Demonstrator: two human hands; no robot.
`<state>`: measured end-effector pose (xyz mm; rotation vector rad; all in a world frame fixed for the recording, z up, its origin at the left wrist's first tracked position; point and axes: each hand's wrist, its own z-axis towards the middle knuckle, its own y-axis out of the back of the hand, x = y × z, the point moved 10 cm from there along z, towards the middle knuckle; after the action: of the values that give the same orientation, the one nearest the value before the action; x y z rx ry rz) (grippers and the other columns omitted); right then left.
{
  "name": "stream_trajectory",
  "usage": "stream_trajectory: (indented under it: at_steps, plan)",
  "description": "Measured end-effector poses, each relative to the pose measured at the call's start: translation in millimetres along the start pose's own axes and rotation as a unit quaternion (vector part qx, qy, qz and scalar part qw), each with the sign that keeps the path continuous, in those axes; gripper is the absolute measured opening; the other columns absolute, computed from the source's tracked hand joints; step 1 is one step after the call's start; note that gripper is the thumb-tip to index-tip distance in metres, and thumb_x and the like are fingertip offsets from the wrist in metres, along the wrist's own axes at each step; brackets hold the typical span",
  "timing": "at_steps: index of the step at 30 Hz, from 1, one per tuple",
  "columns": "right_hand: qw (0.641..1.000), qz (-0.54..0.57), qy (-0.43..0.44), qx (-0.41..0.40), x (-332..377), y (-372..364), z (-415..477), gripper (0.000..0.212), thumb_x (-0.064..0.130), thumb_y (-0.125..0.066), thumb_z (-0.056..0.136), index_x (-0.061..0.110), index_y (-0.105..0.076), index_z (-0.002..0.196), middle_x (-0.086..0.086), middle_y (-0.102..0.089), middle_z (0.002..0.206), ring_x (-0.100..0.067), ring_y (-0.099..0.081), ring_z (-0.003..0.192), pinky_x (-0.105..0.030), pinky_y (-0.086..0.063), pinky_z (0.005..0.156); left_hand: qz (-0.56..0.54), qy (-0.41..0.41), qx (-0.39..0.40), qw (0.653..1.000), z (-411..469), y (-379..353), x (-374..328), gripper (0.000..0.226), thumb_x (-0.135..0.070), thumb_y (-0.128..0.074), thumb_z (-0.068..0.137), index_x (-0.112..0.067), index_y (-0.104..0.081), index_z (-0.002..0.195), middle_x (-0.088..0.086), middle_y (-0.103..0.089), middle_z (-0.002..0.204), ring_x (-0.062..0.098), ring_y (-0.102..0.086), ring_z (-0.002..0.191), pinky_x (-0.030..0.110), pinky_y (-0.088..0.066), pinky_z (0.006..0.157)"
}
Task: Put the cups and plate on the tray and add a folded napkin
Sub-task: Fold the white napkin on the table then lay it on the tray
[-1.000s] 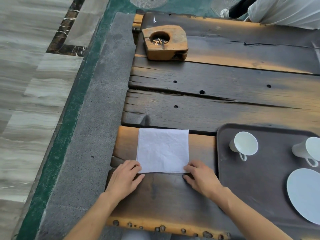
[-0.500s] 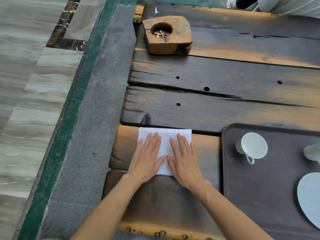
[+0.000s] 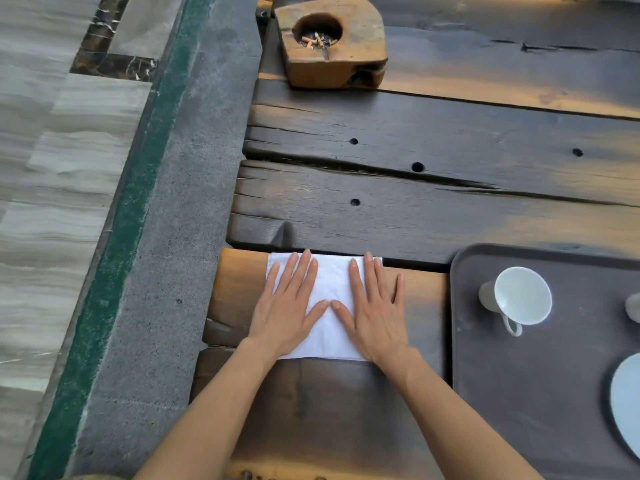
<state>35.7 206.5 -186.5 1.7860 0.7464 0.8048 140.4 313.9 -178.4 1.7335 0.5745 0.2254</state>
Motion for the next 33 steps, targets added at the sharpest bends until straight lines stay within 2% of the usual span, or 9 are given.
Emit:
stream_trajectory:
  at_steps: [5, 14, 19, 24, 26, 30, 32, 33]
  plan:
    - [1.0, -0.001, -0.011, -0.01, -18.3, -1.0, -1.7, 0.085, 0.072, -0.023, 0.096, 0.02, -0.016, 0.162, -0.008, -0.006, 0.17, -0.026, -0.009, 0.157, -0.063, -0.011, 0.121, 0.015, 0.009, -0.011, 1.0, 0.2, -4.9, 4.4, 0.075, -0.06, -0.022, 0.103, -0.013, -0.021, 0.162, 0.01, -0.012, 0.171, 0.028, -0.011, 0.158, 0.047, -0.004, 0.126]
    - [1.0, 0.003, -0.002, -0.014, -18.5, -2.9, -0.7, 0.083, 0.072, -0.021, 0.097, 0.021, -0.015, 0.162, -0.008, -0.007, 0.17, -0.027, -0.01, 0.156, -0.061, -0.007, 0.122, 0.023, 0.01, -0.014, 1.0, 1.1, -10.6, 7.6, 0.076, -0.061, -0.024, 0.103, -0.015, -0.015, 0.163, 0.009, -0.006, 0.172, 0.026, -0.004, 0.159, 0.046, -0.001, 0.127]
    - [1.0, -0.002, -0.008, 0.012, -18.1, -4.5, -1.2, 0.084, 0.072, -0.018, 0.097, 0.019, -0.018, 0.161, -0.008, -0.009, 0.17, -0.028, -0.012, 0.156, -0.062, -0.011, 0.121, 0.026, 0.012, -0.013, 1.0, -0.2, -7.4, 6.9, 0.078, -0.062, -0.032, 0.102, -0.014, -0.02, 0.162, 0.009, -0.009, 0.171, 0.026, -0.007, 0.158, 0.048, -0.007, 0.125]
    - [1.0, -0.006, -0.008, 0.022, -14.7, -0.6, -0.9, 0.084, 0.071, -0.021, 0.097, 0.017, -0.02, 0.161, -0.01, -0.01, 0.169, -0.029, -0.013, 0.156, -0.062, -0.009, 0.12, 0.028, 0.019, -0.003, 0.999, -1.4, -3.8, 6.9, 0.078, -0.064, -0.021, 0.102, -0.014, -0.022, 0.162, 0.012, -0.014, 0.17, 0.031, -0.017, 0.156, 0.05, -0.014, 0.122]
    - [1.0, 0.0, -0.012, 0.024, -12.0, 3.5, -1.2, 0.084, 0.069, -0.023, 0.097, 0.017, -0.018, 0.161, -0.011, -0.008, 0.169, -0.03, -0.01, 0.156, -0.06, -0.004, 0.121, 0.031, 0.037, -0.003, 0.999, -7.0, -3.1, 11.1, 0.078, -0.063, -0.029, 0.101, -0.013, -0.024, 0.161, 0.014, -0.015, 0.17, 0.031, -0.015, 0.157, 0.051, -0.014, 0.123]
    - [0.998, 0.008, -0.016, 0.058, -11.2, 5.5, -4.5, 0.081, 0.067, -0.015, 0.097, 0.021, 0.002, 0.162, -0.01, 0.015, 0.168, -0.031, 0.01, 0.156, -0.057, 0.005, 0.124, 0.016, 0.092, -0.001, 0.996, -25.4, -4.7, 20.2, 0.081, -0.063, -0.038, 0.098, -0.013, -0.025, 0.161, 0.013, -0.015, 0.17, 0.028, -0.007, 0.156, 0.048, -0.005, 0.124]
    - [0.997, 0.013, -0.015, 0.069, -12.8, 10.8, -9.2, 0.078, 0.064, -0.018, 0.099, 0.021, 0.003, 0.162, -0.013, 0.017, 0.167, -0.033, 0.012, 0.156, -0.056, 0.003, 0.124, -0.018, 0.118, -0.008, 0.993, -36.0, -3.6, 21.9, 0.081, -0.061, -0.039, 0.099, -0.014, -0.02, 0.162, 0.013, -0.01, 0.171, 0.028, -0.005, 0.157, 0.044, -0.004, 0.125]
    - [0.997, 0.019, -0.019, 0.068, -13.3, 14.8, -12.3, 0.077, 0.061, -0.024, 0.101, 0.02, -0.003, 0.162, -0.016, 0.012, 0.168, -0.036, 0.007, 0.156, -0.055, -0.001, 0.125, -0.052, 0.135, -0.017, 0.989, -41.2, -2.3, 23.2, 0.08, -0.058, -0.042, 0.1, -0.014, -0.019, 0.163, 0.013, -0.009, 0.171, 0.029, -0.007, 0.157, 0.043, -0.006, 0.126]
